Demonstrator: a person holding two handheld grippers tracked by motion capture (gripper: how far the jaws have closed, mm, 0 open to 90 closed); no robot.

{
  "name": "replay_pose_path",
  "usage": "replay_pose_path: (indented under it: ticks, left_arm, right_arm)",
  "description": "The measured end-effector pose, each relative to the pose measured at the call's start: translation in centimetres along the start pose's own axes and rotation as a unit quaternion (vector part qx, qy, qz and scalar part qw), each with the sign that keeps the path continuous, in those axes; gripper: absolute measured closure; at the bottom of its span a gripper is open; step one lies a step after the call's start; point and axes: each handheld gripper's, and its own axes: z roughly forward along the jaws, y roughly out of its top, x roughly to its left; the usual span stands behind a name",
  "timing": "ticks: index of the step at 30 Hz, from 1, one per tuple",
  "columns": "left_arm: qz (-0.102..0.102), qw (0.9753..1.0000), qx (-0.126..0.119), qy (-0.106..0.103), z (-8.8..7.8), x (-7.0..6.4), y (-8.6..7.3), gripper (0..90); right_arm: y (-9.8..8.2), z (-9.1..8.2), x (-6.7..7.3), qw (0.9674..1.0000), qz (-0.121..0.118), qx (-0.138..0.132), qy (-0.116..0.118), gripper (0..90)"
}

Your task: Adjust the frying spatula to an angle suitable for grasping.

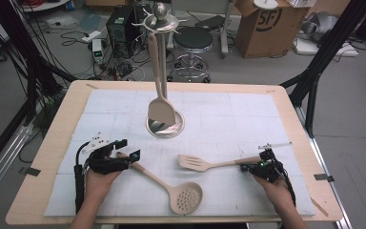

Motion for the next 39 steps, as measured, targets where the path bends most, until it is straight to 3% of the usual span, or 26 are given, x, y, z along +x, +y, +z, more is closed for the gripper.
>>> replay_pose_path:
  ticks: [9, 19, 25, 35, 39]
  left_arm:
    - [0.001, 1.0, -0.001, 0.002, 0.0, 0.1, 0.0, 24.0]
    - [-0.002, 1.0, 0.001, 0.003, 0.0, 0.2, -0.1, 24.0]
    - [-0.002, 1.0, 0.0, 0.003, 0.0, 0.3, -0.1, 24.0]
    - [-0.001, 1.0, -0.001, 0.004, -0.1, 0.5, -0.1, 24.0]
    - [-0.004, 1.0, -0.006, 0.004, -0.2, 0.6, -0.1, 24.0]
  right_arm:
    - [3.3, 2.4, -1.2, 0.9988, 0.043, -0.022, 0.003, 89.8]
    - [5.1, 4.3, -1.1, 0.9972, 0.062, -0.04, 0.01, 89.8]
    - [5.4, 5.2, -1.1, 0.9937, 0.088, -0.064, 0.024, 89.8]
    - [7.1, 7.1, 0.5, 0.994, 0.087, -0.061, 0.029, 89.6]
    - [8.0, 7.9, 1.1, 0.9956, 0.073, -0.047, 0.035, 89.6]
